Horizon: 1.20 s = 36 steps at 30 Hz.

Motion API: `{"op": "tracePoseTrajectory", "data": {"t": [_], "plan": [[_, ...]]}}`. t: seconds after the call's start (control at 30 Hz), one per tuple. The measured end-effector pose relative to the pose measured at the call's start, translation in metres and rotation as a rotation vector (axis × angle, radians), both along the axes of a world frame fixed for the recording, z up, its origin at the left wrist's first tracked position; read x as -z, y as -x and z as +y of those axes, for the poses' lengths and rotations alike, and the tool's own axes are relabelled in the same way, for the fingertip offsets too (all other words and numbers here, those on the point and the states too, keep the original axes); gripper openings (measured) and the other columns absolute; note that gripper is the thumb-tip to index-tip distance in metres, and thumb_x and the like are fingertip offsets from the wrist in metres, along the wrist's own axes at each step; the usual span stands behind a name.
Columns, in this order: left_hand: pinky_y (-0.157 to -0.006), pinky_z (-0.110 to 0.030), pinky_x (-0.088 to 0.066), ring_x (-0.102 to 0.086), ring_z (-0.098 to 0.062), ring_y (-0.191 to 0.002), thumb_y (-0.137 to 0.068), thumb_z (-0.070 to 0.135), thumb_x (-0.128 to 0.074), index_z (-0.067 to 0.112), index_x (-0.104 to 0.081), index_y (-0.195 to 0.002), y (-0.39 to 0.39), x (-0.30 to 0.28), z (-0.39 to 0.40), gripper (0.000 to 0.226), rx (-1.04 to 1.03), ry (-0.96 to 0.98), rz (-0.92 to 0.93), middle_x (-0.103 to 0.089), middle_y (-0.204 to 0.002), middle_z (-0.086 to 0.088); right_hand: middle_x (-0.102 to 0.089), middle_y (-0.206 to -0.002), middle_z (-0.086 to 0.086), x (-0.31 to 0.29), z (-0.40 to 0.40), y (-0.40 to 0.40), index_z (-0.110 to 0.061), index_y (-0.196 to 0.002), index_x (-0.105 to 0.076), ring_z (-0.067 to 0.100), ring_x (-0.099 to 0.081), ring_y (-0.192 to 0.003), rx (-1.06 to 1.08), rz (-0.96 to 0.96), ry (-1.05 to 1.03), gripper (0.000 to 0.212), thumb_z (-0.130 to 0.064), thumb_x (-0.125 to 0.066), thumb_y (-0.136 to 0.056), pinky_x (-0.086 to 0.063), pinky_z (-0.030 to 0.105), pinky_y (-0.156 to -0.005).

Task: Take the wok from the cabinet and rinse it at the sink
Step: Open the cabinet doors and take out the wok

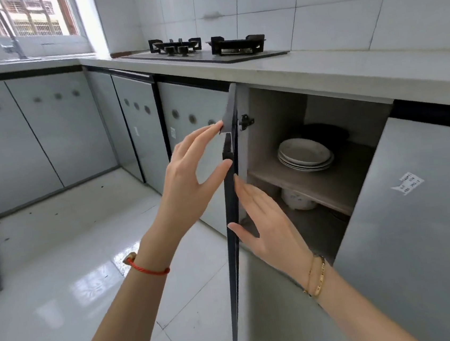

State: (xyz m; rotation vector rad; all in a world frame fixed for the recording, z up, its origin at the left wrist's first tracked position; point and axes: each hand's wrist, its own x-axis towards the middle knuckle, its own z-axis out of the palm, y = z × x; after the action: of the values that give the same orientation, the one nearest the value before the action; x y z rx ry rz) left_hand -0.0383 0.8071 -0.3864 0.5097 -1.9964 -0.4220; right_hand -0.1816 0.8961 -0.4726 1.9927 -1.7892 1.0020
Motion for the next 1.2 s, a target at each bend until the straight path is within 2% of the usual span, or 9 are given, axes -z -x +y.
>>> {"op": "tracePoseTrajectory", "data": {"t": [0.17, 0.3, 0.5, 0.67, 0.8, 0.87, 1.0, 1.1, 1.2], "plan": [[-0.111, -0.038, -0.041, -0.050, -0.017, -0.131, -0.093, 0.018, -0.064, 0.011, -0.049, -0.142, -0.035, 0.001, -0.021, 0.051, -0.112, 0.030, 0.016, -0.056, -0.139, -0.002, -0.035, -0.158, 0.007, 0.001, -0.035, -0.029, -0.007, -0.153, -0.025, 0.017, -0.032, -0.146, -0.107, 0.015, -0.016, 0.076, -0.037, -0.061, -0.094, -0.026, 0.030, -0.118], [-0.107, -0.032, -0.044, -0.056, -0.020, -0.123, -0.095, 0.015, -0.062, 0.009, -0.048, -0.142, -0.056, 0.003, -0.038, 0.050, -0.229, 0.049, 0.020, -0.060, -0.133, -0.006, -0.030, -0.160, 0.004, 0.004, -0.070, -0.050, -0.011, -0.155, -0.019, 0.010, -0.020, -0.145, -0.132, 0.051, -0.036, 0.083, -0.037, -0.065, -0.091, -0.013, 0.023, -0.117], [-0.100, -0.028, -0.047, -0.060, -0.014, -0.112, -0.094, 0.012, -0.063, 0.011, -0.047, -0.143, -0.081, 0.001, -0.072, 0.052, -0.311, -0.001, 0.011, -0.064, -0.124, -0.004, -0.017, -0.165, 0.002, 0.008, -0.118, -0.073, -0.012, -0.157, -0.008, 0.013, -0.015, -0.151, -0.175, 0.112, -0.060, 0.090, -0.041, -0.063, -0.093, -0.010, 0.026, -0.120], [-0.085, -0.004, -0.047, -0.063, -0.008, -0.095, -0.095, 0.010, -0.060, 0.016, -0.042, -0.146, -0.094, -0.001, -0.106, 0.055, -0.328, -0.118, 0.033, -0.064, -0.109, 0.004, -0.009, -0.166, 0.001, 0.000, -0.153, -0.083, -0.013, -0.157, -0.005, 0.013, -0.007, -0.152, -0.247, 0.149, -0.065, 0.087, -0.039, -0.060, -0.095, -0.010, 0.029, -0.122], [-0.082, -0.012, -0.054, -0.065, -0.010, -0.093, -0.096, 0.010, -0.058, 0.020, -0.037, -0.150, -0.101, -0.002, -0.132, 0.058, -0.356, -0.226, 0.056, -0.061, -0.113, 0.003, -0.001, -0.166, 0.002, -0.006, -0.180, -0.088, -0.012, -0.157, 0.000, 0.013, 0.000, -0.153, -0.280, 0.170, -0.081, 0.089, -0.036, -0.059, -0.095, 0.000, 0.024, -0.120], [-0.079, -0.009, -0.052, -0.064, -0.011, -0.098, -0.096, 0.010, -0.057, 0.022, -0.036, -0.150, -0.104, -0.002, -0.142, 0.060, -0.359, -0.275, 0.072, -0.060, -0.117, 0.005, 0.003, -0.166, 0.003, -0.008, -0.194, -0.090, -0.011, -0.157, 0.003, 0.014, 0.002, -0.153, -0.288, 0.151, -0.104, 0.089, -0.036, -0.058, -0.096, -0.001, 0.025, -0.121], [-0.092, -0.024, -0.052, -0.063, -0.016, -0.110, -0.096, 0.005, -0.055, 0.024, -0.041, -0.147, -0.105, 0.000, -0.155, 0.057, -0.345, -0.348, 0.101, -0.060, -0.133, 0.001, 0.007, -0.166, 0.003, -0.009, -0.217, -0.091, -0.011, -0.156, 0.003, 0.014, 0.005, -0.153, -0.282, 0.119, -0.162, 0.085, -0.033, -0.054, -0.098, -0.010, 0.034, -0.125], [-0.100, -0.033, -0.051, -0.063, -0.017, -0.113, -0.096, 0.003, -0.053, 0.018, -0.045, -0.145, -0.103, 0.002, -0.159, 0.051, -0.337, -0.374, 0.115, -0.058, -0.138, 0.000, 0.005, -0.166, 0.002, -0.004, -0.223, -0.091, -0.012, -0.157, 0.001, 0.015, 0.006, -0.153, -0.291, 0.103, -0.166, 0.083, -0.029, -0.054, -0.097, -0.010, 0.035, -0.125], [-0.096, -0.026, -0.052, -0.062, -0.012, -0.111, -0.097, 0.005, -0.053, 0.018, -0.046, -0.143, -0.103, 0.004, -0.159, 0.048, -0.328, -0.367, 0.119, -0.058, -0.135, 0.005, 0.006, -0.166, 0.001, 0.000, -0.223, -0.090, -0.013, -0.156, 0.001, 0.014, 0.006, -0.152, -0.287, 0.082, -0.167, 0.084, -0.030, -0.057, -0.097, -0.009, 0.034, -0.125]]}}
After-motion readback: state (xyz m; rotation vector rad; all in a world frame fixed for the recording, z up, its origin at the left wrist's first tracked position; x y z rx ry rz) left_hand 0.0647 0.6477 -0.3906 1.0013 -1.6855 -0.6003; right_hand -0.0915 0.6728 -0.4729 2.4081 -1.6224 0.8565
